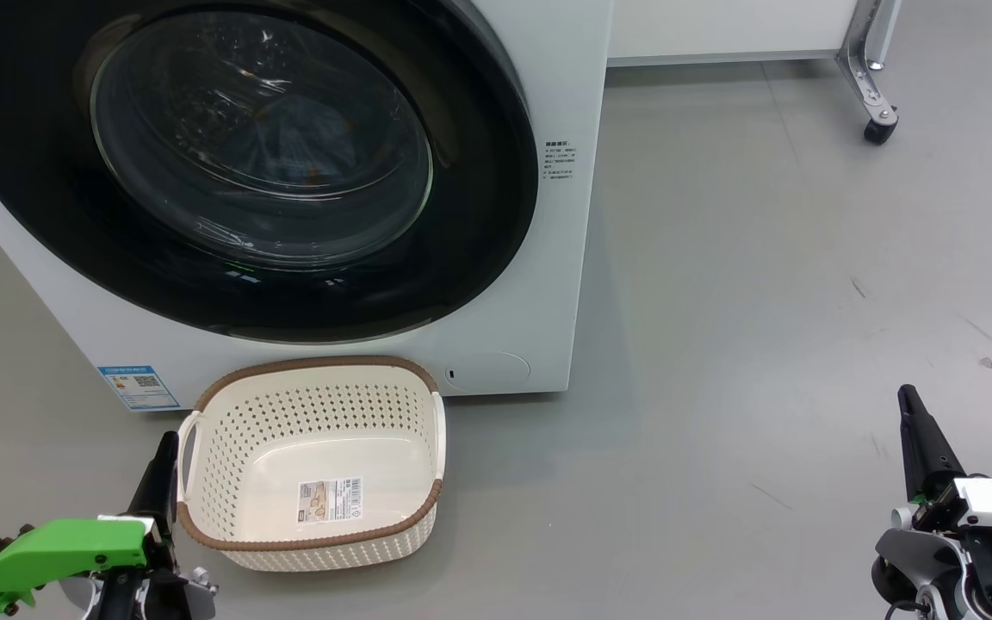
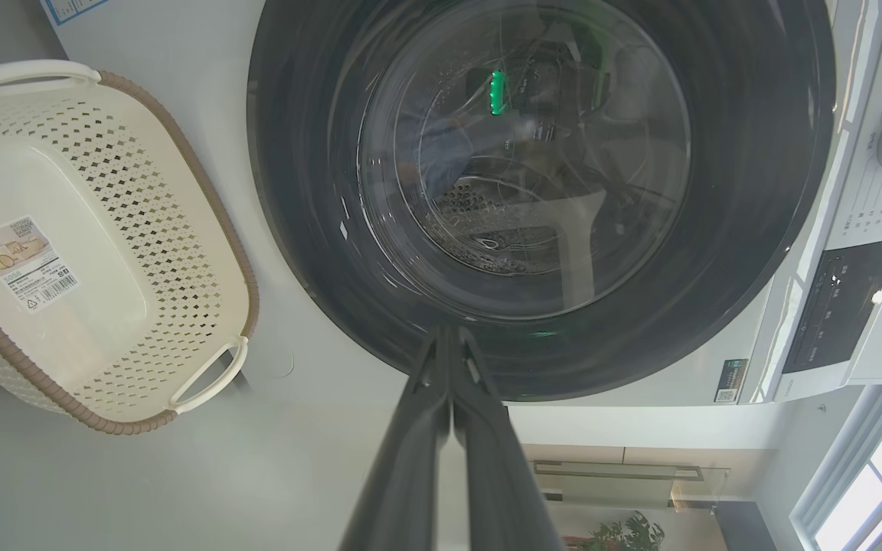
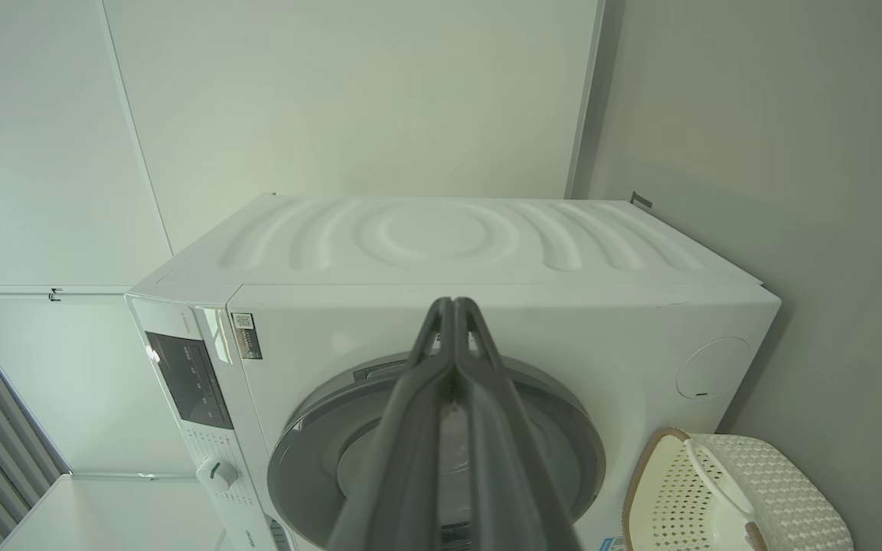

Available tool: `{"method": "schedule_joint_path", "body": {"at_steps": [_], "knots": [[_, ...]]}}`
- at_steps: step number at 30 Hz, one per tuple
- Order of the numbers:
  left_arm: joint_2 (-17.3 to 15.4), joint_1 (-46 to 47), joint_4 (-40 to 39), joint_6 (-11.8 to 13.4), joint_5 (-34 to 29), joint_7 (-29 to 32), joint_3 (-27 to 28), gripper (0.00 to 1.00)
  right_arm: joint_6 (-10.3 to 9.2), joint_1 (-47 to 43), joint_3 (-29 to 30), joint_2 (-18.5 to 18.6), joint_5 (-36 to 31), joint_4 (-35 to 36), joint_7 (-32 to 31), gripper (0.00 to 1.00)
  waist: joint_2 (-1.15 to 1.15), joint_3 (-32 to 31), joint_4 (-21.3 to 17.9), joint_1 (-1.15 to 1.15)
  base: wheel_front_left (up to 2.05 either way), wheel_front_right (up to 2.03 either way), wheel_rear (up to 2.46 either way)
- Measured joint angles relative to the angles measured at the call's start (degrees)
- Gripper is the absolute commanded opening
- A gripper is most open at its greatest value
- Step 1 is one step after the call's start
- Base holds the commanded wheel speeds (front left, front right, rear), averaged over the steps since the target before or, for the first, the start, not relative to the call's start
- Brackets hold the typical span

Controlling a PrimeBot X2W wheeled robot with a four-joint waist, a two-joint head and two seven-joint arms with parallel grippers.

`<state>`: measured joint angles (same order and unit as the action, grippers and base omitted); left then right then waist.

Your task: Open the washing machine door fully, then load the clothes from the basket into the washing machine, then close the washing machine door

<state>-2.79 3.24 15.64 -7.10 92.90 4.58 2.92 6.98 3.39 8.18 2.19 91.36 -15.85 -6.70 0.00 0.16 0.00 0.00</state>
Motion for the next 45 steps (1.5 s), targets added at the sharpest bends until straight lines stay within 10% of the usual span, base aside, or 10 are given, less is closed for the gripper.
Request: {"method": "schedule_joint_path", "body": {"at_steps": [45], "knots": [[0.0, 0.02, 0.0, 0.0, 0.0, 0.42, 0.15, 0.0, 0.0, 0.0, -0.08, -0.05, 0.32, 0.02, 0.0, 0.0, 0.0, 0.0, 0.01, 0.0, 0.0, 0.0, 0.0]]}}
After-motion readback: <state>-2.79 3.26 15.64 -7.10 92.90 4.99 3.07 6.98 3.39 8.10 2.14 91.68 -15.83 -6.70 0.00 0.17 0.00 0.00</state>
